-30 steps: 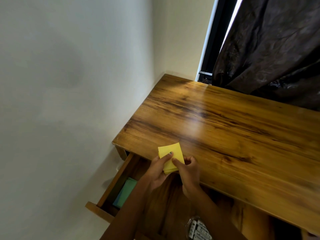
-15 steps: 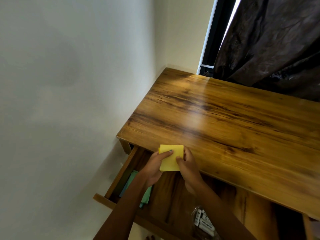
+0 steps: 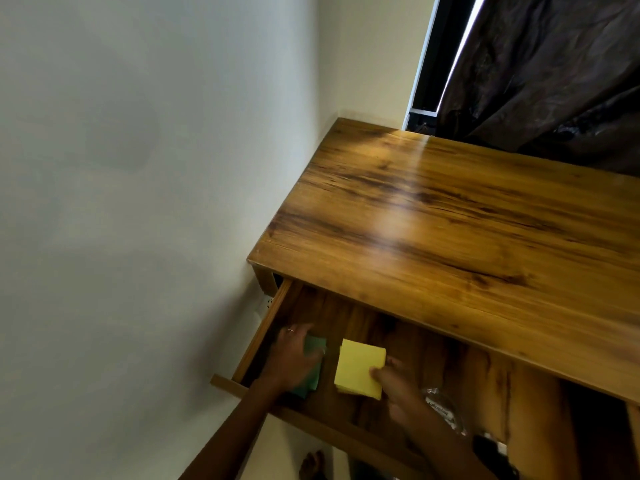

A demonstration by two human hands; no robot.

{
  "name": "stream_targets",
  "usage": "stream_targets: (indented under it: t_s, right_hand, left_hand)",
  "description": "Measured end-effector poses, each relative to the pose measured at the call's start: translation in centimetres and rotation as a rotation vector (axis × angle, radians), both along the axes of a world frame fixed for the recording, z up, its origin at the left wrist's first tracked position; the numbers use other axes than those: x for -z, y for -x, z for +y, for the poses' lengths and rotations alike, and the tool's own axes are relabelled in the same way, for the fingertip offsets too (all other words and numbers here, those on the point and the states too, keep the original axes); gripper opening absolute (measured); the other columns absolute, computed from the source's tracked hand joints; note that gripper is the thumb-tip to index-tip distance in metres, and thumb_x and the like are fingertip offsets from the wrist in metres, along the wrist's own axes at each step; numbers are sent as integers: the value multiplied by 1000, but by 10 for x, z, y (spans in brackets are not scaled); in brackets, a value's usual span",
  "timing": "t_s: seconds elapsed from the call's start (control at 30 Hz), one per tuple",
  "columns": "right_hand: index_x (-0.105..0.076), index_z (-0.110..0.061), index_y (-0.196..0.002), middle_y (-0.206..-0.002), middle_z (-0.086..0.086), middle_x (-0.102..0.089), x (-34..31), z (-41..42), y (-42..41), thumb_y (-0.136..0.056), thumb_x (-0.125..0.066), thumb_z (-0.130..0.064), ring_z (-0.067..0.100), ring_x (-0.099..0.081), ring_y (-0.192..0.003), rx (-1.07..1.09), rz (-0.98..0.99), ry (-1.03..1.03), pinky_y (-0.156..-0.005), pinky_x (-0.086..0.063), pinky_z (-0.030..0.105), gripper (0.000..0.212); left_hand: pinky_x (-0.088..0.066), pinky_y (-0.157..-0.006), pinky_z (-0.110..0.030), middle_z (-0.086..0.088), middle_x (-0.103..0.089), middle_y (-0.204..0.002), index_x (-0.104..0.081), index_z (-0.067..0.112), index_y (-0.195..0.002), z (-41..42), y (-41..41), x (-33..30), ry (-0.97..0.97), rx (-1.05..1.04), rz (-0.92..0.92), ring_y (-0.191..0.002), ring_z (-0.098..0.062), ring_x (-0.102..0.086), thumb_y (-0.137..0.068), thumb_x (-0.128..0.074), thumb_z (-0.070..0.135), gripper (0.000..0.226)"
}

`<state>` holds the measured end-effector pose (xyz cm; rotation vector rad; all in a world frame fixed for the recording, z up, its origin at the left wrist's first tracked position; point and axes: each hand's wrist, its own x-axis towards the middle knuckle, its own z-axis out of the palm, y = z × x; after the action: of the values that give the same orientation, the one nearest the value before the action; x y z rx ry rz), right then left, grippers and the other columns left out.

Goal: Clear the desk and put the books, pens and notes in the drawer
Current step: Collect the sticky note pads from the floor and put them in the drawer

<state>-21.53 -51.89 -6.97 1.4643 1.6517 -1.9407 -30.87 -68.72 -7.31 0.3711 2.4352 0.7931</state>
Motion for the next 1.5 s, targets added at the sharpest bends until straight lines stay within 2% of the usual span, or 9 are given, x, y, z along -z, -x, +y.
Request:
stream_targets:
  t_s: [0.07, 0.17, 0.4, 0.67, 0.8, 0.97, 1.1, 1.27, 1.5]
  right_hand:
    - [-49, 2, -125, -124, 21, -53, 13, -7, -1, -89, -48, 6, 37, -50, -113, -5, -67, -60, -89, -44, 42, 36]
    - [-48, -3, -123, -124, 22, -53, 34, -17, 3, -87, -48, 3, 37, -51, -108, -45, -126, -122, -94, -46, 46, 37]
    - [-47, -9, -115, -116, 14, -55, 33, -33, 11, -86, -50, 2, 22, -48, -90, -188, -118, -242, -71, -48, 33, 31]
    - [-39, -3, -126, -122, 17, -51, 34, -39, 1, -80, -60, -1, 29, -53, -106, -376, -120, -299, -78, -49, 34, 51]
    - [-40, 0, -129, -128, 16, -51, 32, -37, -4, -87, -62, -19, 29, -52, -115, -514, -81, -355, -90, -43, 27, 52]
    - [-40, -8, -132, -131, 13, -46, 27, -22, -8, -91, -50, -38, 28, -47, -117, -759, -82, -794, -95, -40, 35, 52]
    - [-41, -12, -134, -140, 11, -37, 25, -23, -4, -91, -47, -17, 28, -40, -124, -889, 31, -776, -103, -36, 35, 45]
    - [-44, -12, -134, -142, 7, -29, 26, -35, -4, -83, -43, 6, 28, -33, -126, -982, 65, -771, -101, -33, 29, 54]
    - [-38, -14, -138, -141, 7, -31, 25, -34, -5, -78, -47, 4, 29, -30, -126, -1076, 48, -824, -99, -39, 38, 63]
  left_hand:
    - [-20, -114, -45, 2, -20, -154, -22, 28, -147, 2, -1, 12, 157, 204, 123, -142, -24, -15, -84, -61, 48, 77]
    - [-2, -116, -46, 2, -4, -159, -7, 25, -151, 6, 0, 27, 297, 390, 230, -146, -24, 2, -81, -60, 53, 92]
    - [-1, -116, -47, -2, 10, -159, 1, 24, -151, -5, 3, 26, 365, 480, 164, -146, -25, 11, -86, -61, 41, 92]
    - [8, -116, -47, 1, 23, -156, 11, 27, -150, -8, 9, 28, 285, 407, -72, -142, -24, 23, -88, -56, 44, 93]
    - [7, -117, -39, 3, 8, -159, -4, 25, -152, -9, 12, 28, 180, 313, 32, -145, -21, 16, -97, -44, 36, 69]
    - [-17, -116, -36, 1, -30, -151, -42, 21, -140, 0, 17, 28, 113, 305, 200, -140, -21, -23, -97, -45, 26, 44]
    - [-42, -99, -34, -1, -49, -133, -57, 21, -125, 3, 18, 26, 90, 337, 282, -120, -20, -45, -92, -49, 21, 33]
    - [-45, -93, -35, -2, -52, -129, -59, 21, -120, 1, 18, 25, 123, 364, 290, -118, -19, -47, -93, -48, 22, 29]
    - [-46, -93, -33, 0, -52, -128, -59, 21, -119, -3, 14, 24, 133, 395, 318, -117, -17, -47, -94, -47, 22, 28]
